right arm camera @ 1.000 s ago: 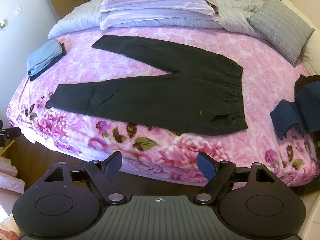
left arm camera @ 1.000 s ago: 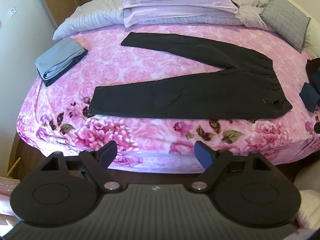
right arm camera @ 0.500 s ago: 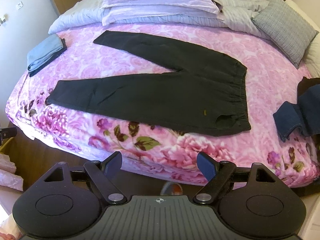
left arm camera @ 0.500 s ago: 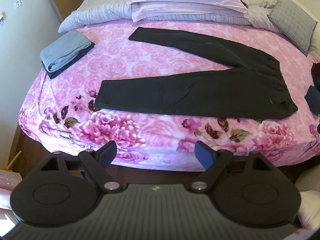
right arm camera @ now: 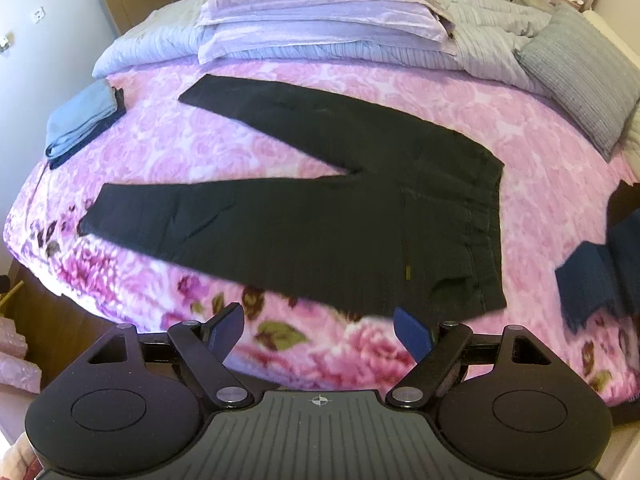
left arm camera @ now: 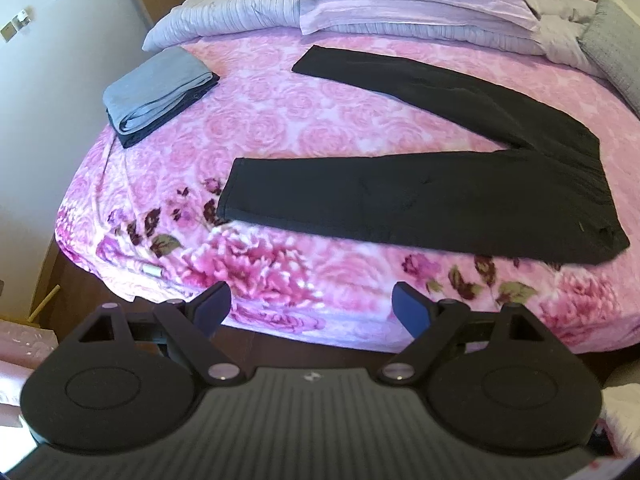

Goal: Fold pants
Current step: 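Lower both open grippers toward the flat black trousers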

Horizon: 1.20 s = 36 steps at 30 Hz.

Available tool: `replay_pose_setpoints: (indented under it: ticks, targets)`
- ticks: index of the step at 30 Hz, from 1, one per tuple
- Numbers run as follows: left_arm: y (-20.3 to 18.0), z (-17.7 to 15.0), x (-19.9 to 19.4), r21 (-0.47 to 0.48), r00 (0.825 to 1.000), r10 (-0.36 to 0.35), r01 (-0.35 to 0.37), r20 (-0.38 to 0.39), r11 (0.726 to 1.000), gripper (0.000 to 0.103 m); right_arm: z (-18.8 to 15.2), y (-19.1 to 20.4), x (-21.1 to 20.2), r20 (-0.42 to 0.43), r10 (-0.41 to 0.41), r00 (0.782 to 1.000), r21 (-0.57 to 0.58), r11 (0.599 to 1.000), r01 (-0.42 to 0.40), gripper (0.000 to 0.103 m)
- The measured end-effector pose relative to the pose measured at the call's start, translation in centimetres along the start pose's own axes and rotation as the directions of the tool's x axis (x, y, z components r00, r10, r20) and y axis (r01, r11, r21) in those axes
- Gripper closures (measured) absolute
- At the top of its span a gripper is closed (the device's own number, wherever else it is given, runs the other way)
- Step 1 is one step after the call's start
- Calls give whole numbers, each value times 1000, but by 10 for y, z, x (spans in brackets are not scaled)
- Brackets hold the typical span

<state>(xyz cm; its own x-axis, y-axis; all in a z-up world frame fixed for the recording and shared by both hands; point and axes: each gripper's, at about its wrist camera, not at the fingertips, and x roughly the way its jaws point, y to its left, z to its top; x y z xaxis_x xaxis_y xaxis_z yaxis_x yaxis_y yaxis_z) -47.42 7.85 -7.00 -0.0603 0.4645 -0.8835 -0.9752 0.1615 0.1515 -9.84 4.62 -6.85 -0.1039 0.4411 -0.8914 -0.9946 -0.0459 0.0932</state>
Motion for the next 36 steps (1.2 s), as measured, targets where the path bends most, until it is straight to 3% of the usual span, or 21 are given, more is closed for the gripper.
replay_pose_setpoints:
  ticks: [10, 18, 27, 31, 36]
  targets:
    - [-43, 106, 55, 28, 999, -32, 32, -12, 999, 18, 94, -45, 53, -13, 22, 1000, 40, 999, -21, 24]
    - [-74, 166, 85, 58, 999, -41, 41, 3, 998, 18, 157, -77, 87, 0, 33, 999, 18, 999, -33, 24]
    - [-97, 215, 140, 149, 995, -96, 97, -14, 984, 18, 162, -138, 110, 6, -39, 999, 139, 990, 38, 24]
    - [-108, 238, 172, 240, 985, -173, 168, -2, 956, 18, 155, -159, 123, -22, -84, 996, 180, 980, 86, 24]
    - [-128, 262, 224, 352, 981, -193, 174, 18, 920, 18, 149, -175, 145, -37, -129, 991, 195, 972, 134, 24]
